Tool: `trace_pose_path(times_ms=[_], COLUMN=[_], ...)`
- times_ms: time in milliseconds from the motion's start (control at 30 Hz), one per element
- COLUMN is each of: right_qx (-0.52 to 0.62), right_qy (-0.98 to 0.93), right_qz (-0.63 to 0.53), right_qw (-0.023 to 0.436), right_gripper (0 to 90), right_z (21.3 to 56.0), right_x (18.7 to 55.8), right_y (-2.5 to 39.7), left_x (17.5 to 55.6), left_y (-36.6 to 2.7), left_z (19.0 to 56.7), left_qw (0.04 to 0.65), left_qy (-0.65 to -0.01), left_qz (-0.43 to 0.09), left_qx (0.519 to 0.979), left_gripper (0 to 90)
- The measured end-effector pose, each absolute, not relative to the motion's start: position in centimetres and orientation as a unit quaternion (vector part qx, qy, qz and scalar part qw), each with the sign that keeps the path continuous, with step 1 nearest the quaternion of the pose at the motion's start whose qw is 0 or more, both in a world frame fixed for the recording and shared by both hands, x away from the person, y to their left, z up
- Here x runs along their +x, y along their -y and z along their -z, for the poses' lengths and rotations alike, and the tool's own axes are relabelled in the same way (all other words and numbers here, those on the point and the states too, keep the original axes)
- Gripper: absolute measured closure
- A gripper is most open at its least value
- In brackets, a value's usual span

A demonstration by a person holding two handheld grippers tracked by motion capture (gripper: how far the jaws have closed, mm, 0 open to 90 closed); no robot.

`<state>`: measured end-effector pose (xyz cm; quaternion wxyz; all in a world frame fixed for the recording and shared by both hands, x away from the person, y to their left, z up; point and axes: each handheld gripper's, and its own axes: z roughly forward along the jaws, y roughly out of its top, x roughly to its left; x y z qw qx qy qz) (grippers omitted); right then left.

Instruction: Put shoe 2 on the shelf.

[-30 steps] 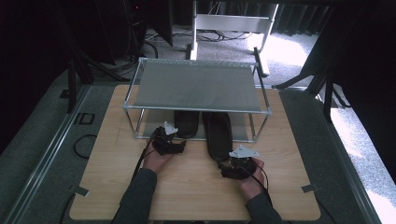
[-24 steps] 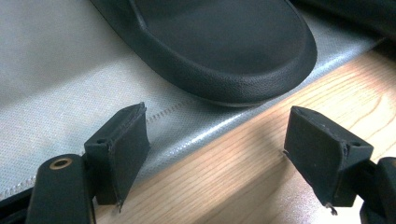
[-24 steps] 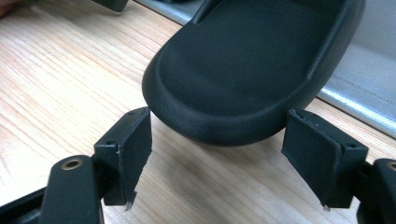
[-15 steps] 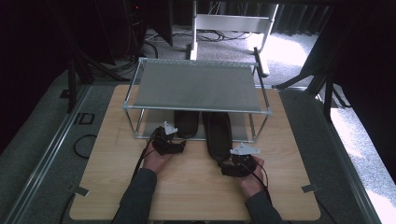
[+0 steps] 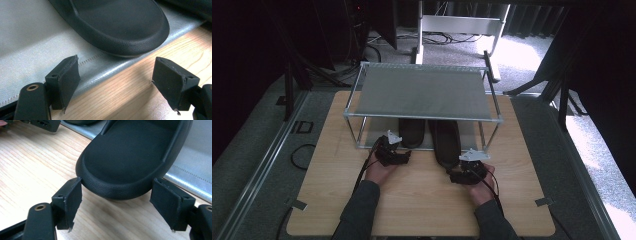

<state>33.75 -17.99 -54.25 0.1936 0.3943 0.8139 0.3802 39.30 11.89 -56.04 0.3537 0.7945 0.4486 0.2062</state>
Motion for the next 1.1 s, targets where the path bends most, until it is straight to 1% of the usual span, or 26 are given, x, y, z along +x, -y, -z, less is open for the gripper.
trace_pose_path(times_ms=[433,600,1100], right_qx=[0.384,0.384,0.389], right_qy=[-0.82,-0.821,-0.818], right_qz=[-0.375,-0.372,-0.368], right_qw=[0.199,0.2,0.211], right_gripper=[27.7,27.8,29.8], right_z=[54.2,54.2,54.5], right_x=[35.3,36.2,39.6], right_y=[17.9,17.5,16.5], left_x=[39.3,39.3,39.4], left_y=[-11.9,-12.1,-12.1], left_z=[56.0,56.0,56.0], left_qw=[0.354,0.359,0.36], left_qy=[-0.449,-0.453,-0.453], left_qz=[-0.206,-0.202,-0.2], left_qx=[0.794,0.791,0.79], left_gripper=[22.4,24.0,24.1])
